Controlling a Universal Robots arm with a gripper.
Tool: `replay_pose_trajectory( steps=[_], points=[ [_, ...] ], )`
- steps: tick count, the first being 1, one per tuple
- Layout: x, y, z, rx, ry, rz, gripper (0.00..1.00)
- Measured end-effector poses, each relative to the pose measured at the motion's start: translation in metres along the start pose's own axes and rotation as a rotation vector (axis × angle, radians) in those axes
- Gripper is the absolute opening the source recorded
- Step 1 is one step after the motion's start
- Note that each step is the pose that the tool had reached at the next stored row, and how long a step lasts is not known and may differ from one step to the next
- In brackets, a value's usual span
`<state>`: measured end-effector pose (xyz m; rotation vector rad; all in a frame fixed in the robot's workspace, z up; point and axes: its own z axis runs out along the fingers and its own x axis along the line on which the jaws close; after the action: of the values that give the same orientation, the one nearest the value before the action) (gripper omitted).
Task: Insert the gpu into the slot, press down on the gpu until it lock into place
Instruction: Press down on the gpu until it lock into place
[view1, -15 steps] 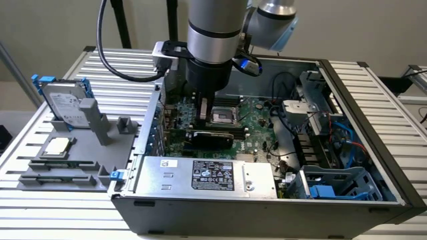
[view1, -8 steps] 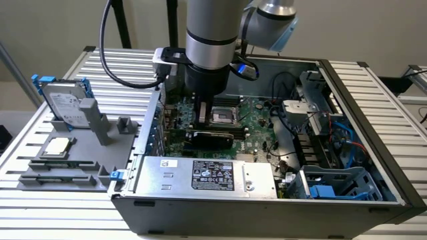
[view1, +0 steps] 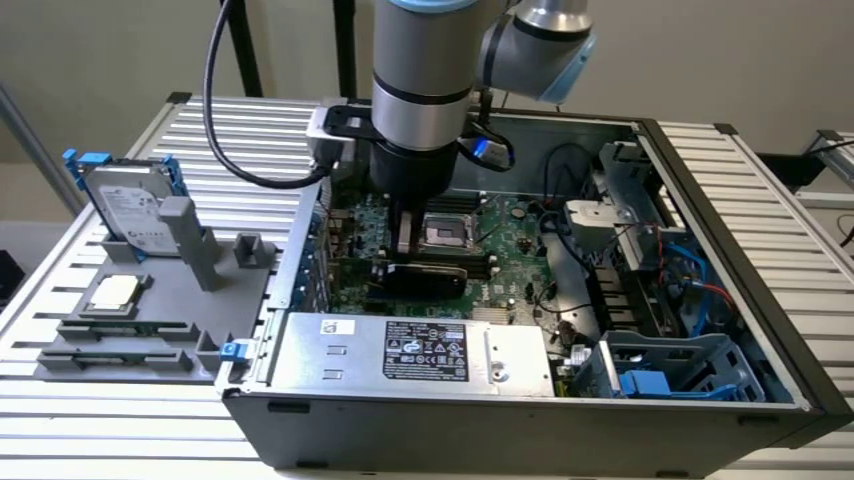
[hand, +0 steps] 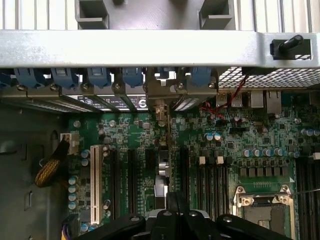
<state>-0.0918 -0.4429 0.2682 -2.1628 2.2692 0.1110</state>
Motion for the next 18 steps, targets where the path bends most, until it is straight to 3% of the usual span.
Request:
replay_pose_trajectory(
  steps=[5, 7, 12, 18],
  points=[
    [0.0, 0.0001, 0.0042, -0.0004, 0.0007, 0.0, 0.13],
    [0.0, 0.0002, 0.0005, -0.0007, -0.0016, 0.0, 0.13],
    [-0.001, 0.001, -0.0142, -0.004, -0.0001, 0.0, 0.13],
    [-0.001, 0.0063, -0.0172, -0.009, 0.0053, 0.001, 0.13]
  ],
)
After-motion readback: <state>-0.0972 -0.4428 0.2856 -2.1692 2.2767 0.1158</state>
